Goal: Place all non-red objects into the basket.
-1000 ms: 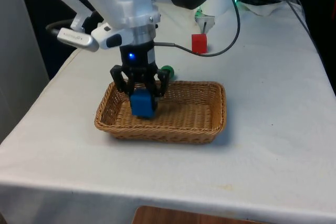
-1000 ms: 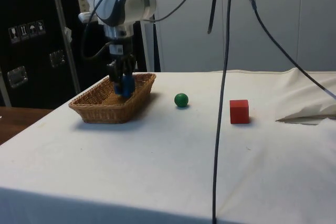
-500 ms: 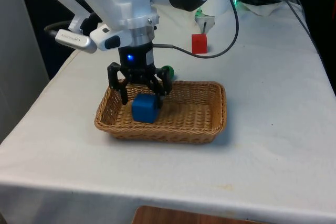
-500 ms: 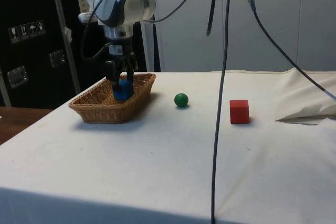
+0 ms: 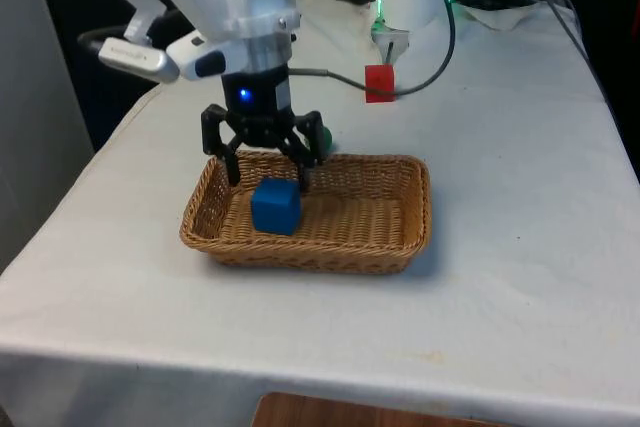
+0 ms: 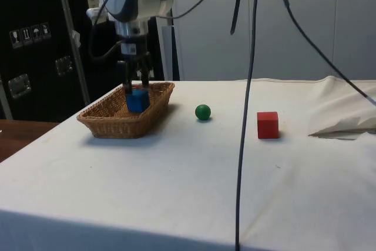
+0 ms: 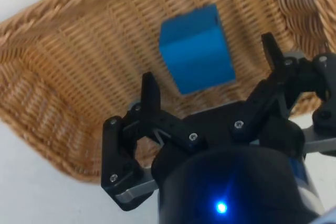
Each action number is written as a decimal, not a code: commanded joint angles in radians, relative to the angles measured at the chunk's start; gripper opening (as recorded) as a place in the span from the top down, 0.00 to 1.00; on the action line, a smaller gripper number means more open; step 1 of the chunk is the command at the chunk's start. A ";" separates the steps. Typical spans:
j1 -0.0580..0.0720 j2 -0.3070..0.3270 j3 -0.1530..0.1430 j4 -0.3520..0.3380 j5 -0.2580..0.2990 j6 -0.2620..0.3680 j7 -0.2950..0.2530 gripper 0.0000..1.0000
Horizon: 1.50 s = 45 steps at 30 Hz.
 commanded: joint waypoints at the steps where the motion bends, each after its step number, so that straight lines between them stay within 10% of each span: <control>1: 0.008 -0.022 -0.007 -0.022 -0.006 0.002 0.000 0.00; 45: 0.073 -0.451 -0.008 -0.410 -0.210 -0.008 0.030 0.00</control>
